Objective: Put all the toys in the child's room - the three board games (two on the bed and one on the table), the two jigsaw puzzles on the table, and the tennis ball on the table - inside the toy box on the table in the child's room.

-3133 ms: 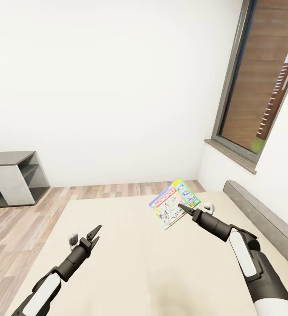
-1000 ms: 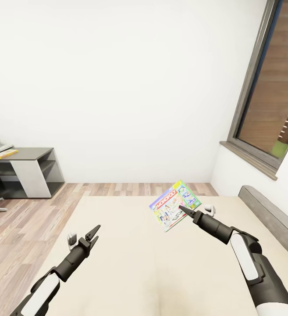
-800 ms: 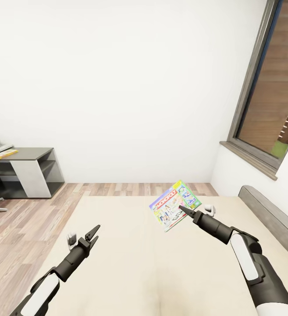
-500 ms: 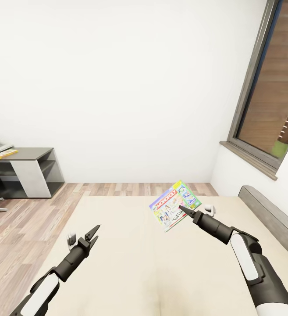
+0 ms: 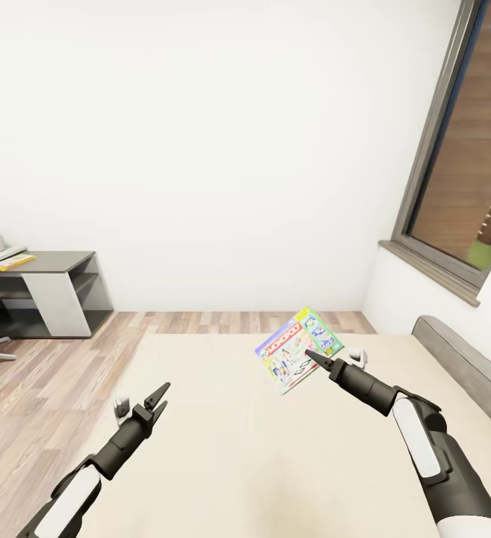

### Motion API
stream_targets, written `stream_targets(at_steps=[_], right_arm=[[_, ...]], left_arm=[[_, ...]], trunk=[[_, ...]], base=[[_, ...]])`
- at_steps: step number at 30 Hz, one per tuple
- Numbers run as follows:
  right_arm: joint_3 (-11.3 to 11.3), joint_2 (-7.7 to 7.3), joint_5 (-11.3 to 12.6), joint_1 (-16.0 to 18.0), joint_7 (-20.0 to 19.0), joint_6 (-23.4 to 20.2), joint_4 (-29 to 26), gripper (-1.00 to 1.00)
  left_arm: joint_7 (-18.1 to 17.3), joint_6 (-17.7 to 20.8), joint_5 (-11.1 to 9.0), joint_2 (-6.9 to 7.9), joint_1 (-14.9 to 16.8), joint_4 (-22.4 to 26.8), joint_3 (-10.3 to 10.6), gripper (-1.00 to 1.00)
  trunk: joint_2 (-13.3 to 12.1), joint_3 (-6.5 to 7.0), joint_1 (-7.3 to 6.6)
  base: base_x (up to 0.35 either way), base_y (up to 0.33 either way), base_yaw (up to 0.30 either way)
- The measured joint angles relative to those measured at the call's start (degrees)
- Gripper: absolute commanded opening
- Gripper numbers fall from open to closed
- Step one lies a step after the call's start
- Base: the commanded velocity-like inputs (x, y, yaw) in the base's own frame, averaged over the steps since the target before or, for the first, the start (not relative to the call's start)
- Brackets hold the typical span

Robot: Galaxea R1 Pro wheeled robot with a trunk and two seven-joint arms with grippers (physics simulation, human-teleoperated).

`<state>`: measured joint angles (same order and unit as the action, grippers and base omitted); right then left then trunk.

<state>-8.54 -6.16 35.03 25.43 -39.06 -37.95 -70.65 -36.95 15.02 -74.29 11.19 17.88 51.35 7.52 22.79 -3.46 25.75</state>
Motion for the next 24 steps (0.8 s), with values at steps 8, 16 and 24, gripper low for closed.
stream_targets(at_steps=[8,16,24], right_arm=[[0.0,-0.01,-0.06,0.0,-0.05,0.06,0.0,-1.0],[0.0,-0.01,0.01,0.0,-0.06,0.04,-0.03,-1.0],[0.0,0.0,0.01,0.0,-0.06,0.04,-0.21,-1.0]], left_arm=[[-0.24,-0.01,0.01,0.0,0.0,0.0,0.0,1.0],[-0.29,-0.02,0.02,0.01,-0.03,-0.01,0.0,1.0],[-0.31,-0.02,0.02,0.01,-0.04,-0.01,0.0,1.0]], trunk=[[0.0,0.0,0.0],[0.0,0.0,0.0],[0.0,0.0,0.0]], base=[[0.0,0.225,0.0],[0.0,0.12,0.0],[0.0,0.031,0.0]])
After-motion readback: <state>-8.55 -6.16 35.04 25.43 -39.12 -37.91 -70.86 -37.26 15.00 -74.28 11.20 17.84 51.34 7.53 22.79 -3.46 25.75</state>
